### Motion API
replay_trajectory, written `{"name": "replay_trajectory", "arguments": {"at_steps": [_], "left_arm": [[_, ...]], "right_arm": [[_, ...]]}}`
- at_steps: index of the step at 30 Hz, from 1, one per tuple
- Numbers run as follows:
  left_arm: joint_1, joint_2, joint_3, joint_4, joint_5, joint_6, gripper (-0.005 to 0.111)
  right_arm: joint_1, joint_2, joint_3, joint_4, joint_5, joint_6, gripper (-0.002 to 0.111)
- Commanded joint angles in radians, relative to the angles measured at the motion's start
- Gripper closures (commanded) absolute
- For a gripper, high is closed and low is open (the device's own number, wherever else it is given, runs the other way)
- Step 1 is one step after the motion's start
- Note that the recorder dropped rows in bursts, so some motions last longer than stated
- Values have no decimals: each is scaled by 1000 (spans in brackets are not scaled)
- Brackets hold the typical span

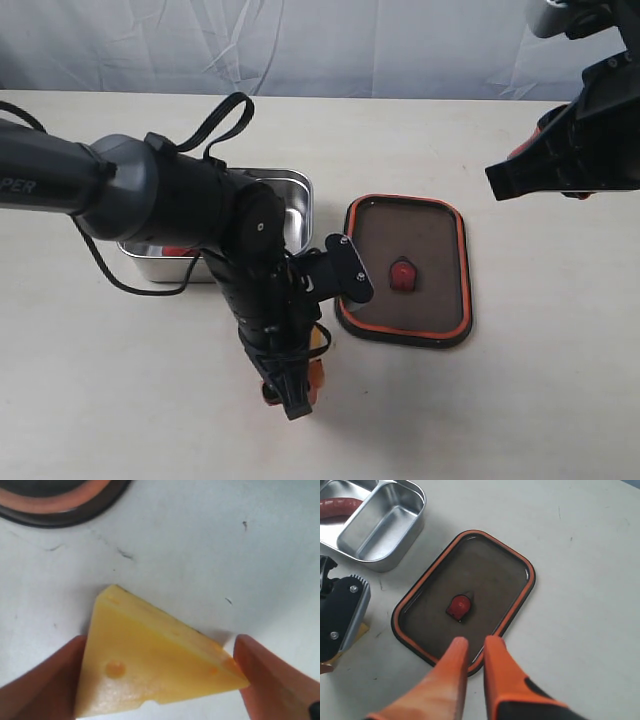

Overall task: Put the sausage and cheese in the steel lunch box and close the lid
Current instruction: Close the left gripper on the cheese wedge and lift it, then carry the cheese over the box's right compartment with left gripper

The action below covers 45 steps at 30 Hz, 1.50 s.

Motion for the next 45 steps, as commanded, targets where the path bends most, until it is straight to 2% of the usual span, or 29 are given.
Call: {"name": "replay_trajectory", "arguments": {"at_steps": [1,9,16,28,36,40,43,45], "left_arm": [[-3,-27,-3,14,19,-3,107],[-3,-69,-3,30,21,-11,107],[-3,-110,-3,119,43,-84,107],[-3,-187,-3,170,28,-114,107],[-3,-225,-3,375,-26,-258,107],[-1,-225,-3,445,-99,-282,107],[-1,-225,-19,577,-119,-375,107],[21,-225,-31,616,-129,-416,107]], "right_arm": [[-5,-6,3,-13,-9,4,94],[-5,-6,3,-13,-9,4,94],[-5,-6,3,-13,-9,4,94],[-5,-6,3,-13,-9,4,94],[-5,-6,3,-13,-9,4,94],[-5,-6,3,-13,-9,4,94],[-5,-6,3,-13,-9,4,94],[-5,-6,3,-13,-9,4,94]]}}
